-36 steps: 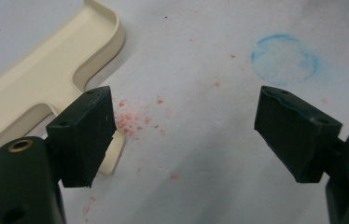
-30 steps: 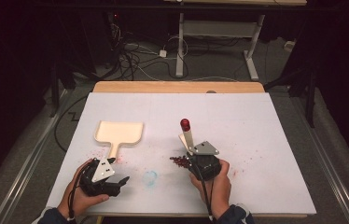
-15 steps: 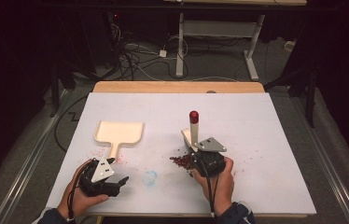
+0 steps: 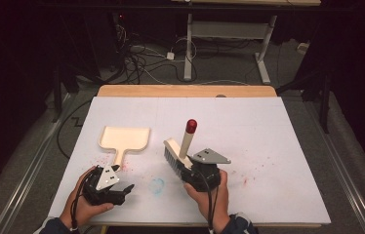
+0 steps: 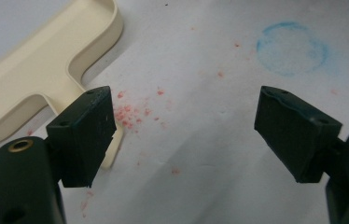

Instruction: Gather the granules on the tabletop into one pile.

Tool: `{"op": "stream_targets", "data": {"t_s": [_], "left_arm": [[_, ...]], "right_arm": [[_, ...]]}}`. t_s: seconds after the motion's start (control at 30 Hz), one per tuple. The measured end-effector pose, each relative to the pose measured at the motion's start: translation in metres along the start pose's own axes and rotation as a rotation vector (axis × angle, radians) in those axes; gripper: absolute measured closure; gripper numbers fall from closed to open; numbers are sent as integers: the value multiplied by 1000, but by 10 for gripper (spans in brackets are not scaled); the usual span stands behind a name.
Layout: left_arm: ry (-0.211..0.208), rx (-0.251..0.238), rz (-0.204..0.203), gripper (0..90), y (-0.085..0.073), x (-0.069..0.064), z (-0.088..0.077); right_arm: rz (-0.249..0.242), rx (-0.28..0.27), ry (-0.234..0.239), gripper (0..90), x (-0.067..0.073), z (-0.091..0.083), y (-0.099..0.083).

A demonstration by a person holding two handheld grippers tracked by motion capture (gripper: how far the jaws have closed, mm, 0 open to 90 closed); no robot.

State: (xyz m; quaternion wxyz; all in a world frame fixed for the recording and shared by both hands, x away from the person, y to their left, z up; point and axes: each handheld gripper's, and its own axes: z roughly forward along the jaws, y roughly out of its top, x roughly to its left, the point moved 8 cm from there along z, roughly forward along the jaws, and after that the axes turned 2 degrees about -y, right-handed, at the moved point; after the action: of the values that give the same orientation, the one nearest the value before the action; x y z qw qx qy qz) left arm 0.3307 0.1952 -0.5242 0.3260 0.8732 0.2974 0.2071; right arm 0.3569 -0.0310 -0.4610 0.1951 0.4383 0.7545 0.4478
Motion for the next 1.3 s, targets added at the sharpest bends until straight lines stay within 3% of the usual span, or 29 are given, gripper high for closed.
{"op": "stream_targets", "data": {"t_s": [0.03, 0.1, 0.17, 0.2, 0.53, 0.67, 0.77, 0.9, 1.03, 1.07, 1.17, 1.3], "left_arm": [[4, -4, 10, 196, 0, 1, 0], [-2, 3, 1, 196, -1, 0, 0], [-3, 3, -3, 196, -2, 1, 0], [-2, 4, -3, 196, -2, 1, 0], [-9, 13, 5, 196, -2, -1, 2], [-11, 15, 7, 196, -1, -2, 2], [-11, 15, 9, 196, -1, -2, 2], [-10, 18, 9, 196, -2, -1, 2], [-9, 20, 11, 196, -2, -1, 2], [-10, 20, 12, 196, -2, -1, 2], [-3, 21, 18, 196, -2, 0, 3], [-6, 35, 17, 198, -2, -2, 6]], "right_arm": [[-6, 9, 12, 674, 1, 6, -3], [58, 34, 26, 675, 2, 14, -10], [86, 41, 22, 675, -1, 20, -14], [82, 37, -3, 675, -5, 21, -14], [202, 40, -98, 674, -54, 10, -15], [219, 42, -76, 674, -56, 7, -15], [181, 26, -53, 674, -52, 1, -8], [57, 23, 29, 674, -47, -14, 4], [-138, 25, 155, 674, -44, -31, 9], [-188, 23, 205, 674, -43, -35, 8], [-315, 30, 337, 674, -41, -46, -1], [-461, 98, 463, 673, -39, -51, -23]]}}
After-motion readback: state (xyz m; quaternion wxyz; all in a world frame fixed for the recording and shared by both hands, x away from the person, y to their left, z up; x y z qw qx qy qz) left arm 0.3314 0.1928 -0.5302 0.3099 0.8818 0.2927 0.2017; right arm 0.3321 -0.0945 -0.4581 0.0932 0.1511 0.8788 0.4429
